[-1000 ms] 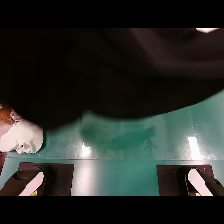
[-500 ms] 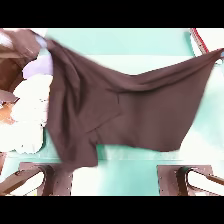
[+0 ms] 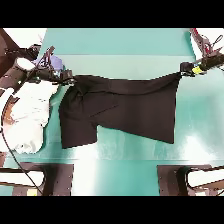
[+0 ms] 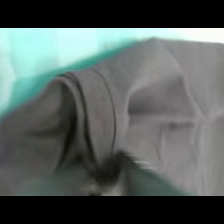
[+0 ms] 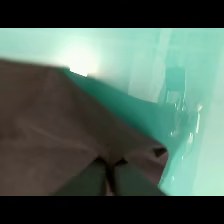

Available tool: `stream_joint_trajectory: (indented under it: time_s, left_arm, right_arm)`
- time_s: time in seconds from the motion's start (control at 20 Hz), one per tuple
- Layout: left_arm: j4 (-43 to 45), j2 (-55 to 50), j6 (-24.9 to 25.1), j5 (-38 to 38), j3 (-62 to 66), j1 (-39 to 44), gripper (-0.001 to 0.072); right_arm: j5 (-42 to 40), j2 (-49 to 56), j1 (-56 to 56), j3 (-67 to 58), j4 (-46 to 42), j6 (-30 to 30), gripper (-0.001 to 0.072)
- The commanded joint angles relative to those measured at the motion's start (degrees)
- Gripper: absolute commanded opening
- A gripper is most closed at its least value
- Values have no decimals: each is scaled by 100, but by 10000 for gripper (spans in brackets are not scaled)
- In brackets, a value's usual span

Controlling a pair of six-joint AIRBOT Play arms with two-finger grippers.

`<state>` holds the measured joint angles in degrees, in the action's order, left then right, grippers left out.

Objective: Fold the shirts.

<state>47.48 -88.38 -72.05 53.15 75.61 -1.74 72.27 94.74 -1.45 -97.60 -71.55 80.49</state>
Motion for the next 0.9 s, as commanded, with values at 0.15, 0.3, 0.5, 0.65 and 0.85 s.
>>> stream_joint_trajectory:
  time_s: [0.15, 0.3, 0.5, 0.65, 0.85]
  left_arm:
    - [319, -203, 52, 1543, 1357, -669, 604]
    - [439, -13, 48, 2634, 1381, -1408, 604]
    - [708, 398, 181, 2645, -98, -1753, 604]
    - [769, 450, 356, 2323, -1263, -1683, 604]
    - [785, 450, 378, 1676, -1888, -1683, 604]
  right_arm:
    - [669, 127, 221, -824, 17, 92, 378]
    - [1438, -323, 546, -350, 743, -411, 326]
    - [1355, -1169, 861, 1211, 1200, -647, 325]
    - [1016, -1655, 859, 2175, 1198, -667, 324]
    - [907, -2002, 785, 2879, 1207, -667, 302]
